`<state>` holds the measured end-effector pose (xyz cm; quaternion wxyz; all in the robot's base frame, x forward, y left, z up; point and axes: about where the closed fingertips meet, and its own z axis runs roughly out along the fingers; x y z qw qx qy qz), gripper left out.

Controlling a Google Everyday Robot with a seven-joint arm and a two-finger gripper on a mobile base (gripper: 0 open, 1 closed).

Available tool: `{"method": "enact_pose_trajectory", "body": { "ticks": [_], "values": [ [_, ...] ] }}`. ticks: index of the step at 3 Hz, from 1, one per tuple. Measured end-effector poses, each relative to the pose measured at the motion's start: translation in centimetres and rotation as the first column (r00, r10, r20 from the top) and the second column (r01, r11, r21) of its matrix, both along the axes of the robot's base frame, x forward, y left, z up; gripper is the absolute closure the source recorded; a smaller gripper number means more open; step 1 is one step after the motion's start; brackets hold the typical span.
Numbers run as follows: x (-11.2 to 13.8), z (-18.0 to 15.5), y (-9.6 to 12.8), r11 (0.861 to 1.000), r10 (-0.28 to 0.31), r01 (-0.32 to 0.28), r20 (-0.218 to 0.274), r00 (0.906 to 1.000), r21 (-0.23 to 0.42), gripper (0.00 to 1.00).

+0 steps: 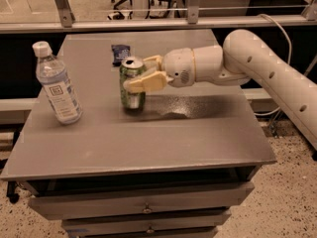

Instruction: Move green can near blue plastic bottle

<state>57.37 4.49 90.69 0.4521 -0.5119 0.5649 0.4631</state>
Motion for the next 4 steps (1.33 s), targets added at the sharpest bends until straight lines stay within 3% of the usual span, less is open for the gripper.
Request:
{"method": "enact_pose_trajectory", "body": {
  "ticks": [1,2,3,4],
  "values": [
    [-3.6,-2.4,4.7,0.991,0.132,-0.132,-0.042,0.9904,0.011,1.0],
    [-4.3,-2.5,6.1,0.986,0.167,-0.166,-0.04,0.9852,0.023,1.0],
    [-4.3,-2.5,6.1,0.986,0.167,-0.166,-0.04,0.9852,0.023,1.0],
    [-3.9,-0.5,8.1,0.978,0.189,-0.191,0.028,0.9815,0.078,1.0]
  ]
}}
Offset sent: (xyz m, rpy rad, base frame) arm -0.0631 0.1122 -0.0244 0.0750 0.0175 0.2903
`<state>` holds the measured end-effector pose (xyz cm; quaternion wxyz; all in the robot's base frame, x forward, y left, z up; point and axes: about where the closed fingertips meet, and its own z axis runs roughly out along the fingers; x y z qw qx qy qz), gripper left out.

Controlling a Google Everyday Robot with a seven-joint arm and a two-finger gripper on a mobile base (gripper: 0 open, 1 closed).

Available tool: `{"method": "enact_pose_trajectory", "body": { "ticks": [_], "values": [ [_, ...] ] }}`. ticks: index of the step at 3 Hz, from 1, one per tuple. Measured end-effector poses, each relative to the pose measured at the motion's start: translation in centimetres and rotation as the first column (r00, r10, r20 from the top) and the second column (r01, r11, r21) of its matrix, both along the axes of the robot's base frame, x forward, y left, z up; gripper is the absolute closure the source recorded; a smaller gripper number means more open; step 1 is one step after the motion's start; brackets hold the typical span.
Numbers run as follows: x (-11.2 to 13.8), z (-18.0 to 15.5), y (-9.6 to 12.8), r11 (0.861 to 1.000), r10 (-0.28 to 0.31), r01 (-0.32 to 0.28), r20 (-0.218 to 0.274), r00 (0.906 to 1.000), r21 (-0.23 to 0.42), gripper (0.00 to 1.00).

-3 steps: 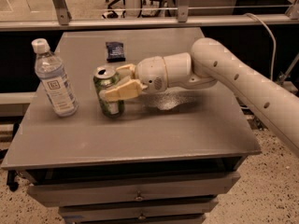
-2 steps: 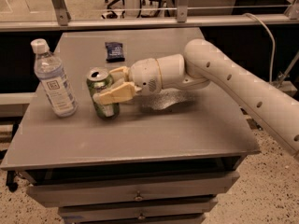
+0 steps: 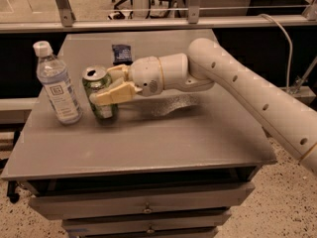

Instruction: Move green can near blue plastic bottle

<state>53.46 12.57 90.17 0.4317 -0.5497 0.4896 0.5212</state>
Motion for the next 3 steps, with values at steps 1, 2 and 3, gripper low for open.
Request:
{"method": "enact_pose_trajectory", "body": {
  "ticks": [1,2,3],
  "values": [
    [0.9,3.3,0.6,0.997,-0.003,0.0,0.048,0.9988,0.074,1.0],
    [1.3,4.6,0.7,0.994,-0.009,-0.001,0.088,0.9961,0.107,1.0],
    [1.6,4.4,0.6,0.994,-0.011,-0.001,0.103,0.9946,0.108,1.0]
  ]
}}
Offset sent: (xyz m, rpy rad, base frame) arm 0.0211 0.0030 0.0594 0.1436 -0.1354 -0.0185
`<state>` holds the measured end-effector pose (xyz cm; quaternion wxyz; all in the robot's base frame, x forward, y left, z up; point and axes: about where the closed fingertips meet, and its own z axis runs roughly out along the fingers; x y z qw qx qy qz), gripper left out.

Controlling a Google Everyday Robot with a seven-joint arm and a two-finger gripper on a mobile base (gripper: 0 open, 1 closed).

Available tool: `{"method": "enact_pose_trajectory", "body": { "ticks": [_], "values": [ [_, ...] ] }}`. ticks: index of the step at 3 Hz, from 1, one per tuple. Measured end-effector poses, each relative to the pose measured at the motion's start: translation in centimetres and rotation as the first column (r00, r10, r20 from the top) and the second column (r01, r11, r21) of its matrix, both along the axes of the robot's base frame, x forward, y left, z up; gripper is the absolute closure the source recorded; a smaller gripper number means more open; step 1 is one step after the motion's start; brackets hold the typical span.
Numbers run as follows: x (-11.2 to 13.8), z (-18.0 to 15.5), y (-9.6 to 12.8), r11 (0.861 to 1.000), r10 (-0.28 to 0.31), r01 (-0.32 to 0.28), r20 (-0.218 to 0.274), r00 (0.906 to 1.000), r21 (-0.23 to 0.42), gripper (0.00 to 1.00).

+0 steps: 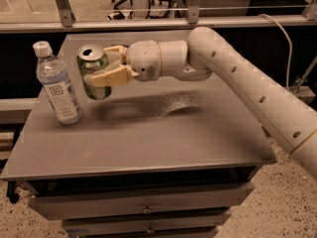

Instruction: Move green can near blue plastic bottle

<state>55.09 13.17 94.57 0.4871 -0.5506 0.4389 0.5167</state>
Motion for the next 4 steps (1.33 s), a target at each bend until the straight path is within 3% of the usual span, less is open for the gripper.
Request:
{"method": "enact_pose_trajectory", "body": {
  "ticks": [2,4],
  "values": [
    [0.1,-3.3,0.1,0.999,0.015,-0.015,-0.003,0.9999,-0.044,1.0],
    [0.7,-5.2,0.5,0.997,0.03,-0.03,-0.002,0.9995,-0.075,0.6]
  ]
}}
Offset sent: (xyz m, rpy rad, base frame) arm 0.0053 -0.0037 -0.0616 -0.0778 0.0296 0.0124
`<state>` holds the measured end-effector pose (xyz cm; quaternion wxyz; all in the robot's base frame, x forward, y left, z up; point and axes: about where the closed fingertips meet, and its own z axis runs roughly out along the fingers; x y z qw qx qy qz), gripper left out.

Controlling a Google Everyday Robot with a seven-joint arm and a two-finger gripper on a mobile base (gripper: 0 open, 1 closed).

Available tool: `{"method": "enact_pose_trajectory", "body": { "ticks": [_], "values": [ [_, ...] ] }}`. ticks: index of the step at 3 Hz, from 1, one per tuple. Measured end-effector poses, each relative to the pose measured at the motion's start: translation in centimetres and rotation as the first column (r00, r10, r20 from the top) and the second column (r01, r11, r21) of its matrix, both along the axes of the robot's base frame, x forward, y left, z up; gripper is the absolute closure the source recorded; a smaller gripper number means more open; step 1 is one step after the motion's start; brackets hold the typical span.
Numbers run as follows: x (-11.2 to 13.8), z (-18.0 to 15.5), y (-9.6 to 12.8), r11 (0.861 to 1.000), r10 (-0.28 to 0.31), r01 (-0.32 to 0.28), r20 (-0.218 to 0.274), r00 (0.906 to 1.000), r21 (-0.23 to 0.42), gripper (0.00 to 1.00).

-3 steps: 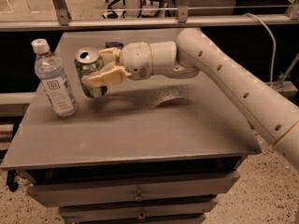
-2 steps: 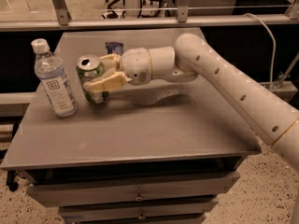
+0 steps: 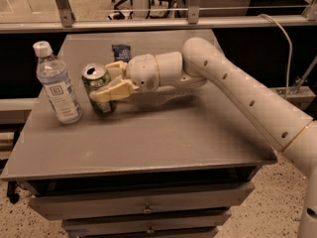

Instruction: Move green can near blue plastic bottle

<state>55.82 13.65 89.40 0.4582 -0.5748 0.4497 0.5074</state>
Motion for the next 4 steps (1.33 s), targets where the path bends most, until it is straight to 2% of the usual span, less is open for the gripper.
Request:
{"method": "enact_pose_trajectory", "body": {
  "ticks": [2,3,4],
  "values": [
    [0.8,-0.3,0.1,1.0,0.004,-0.003,0.012,0.9999,-0.022,0.13],
    [1.3,-0.1,-0.1,1.0,-0.008,0.009,0.015,0.9999,-0.026,0.0],
    [2.9,0.5,-2.9,0.996,-0.08,0.081,0.03,0.9963,-0.035,0.0]
  ]
}}
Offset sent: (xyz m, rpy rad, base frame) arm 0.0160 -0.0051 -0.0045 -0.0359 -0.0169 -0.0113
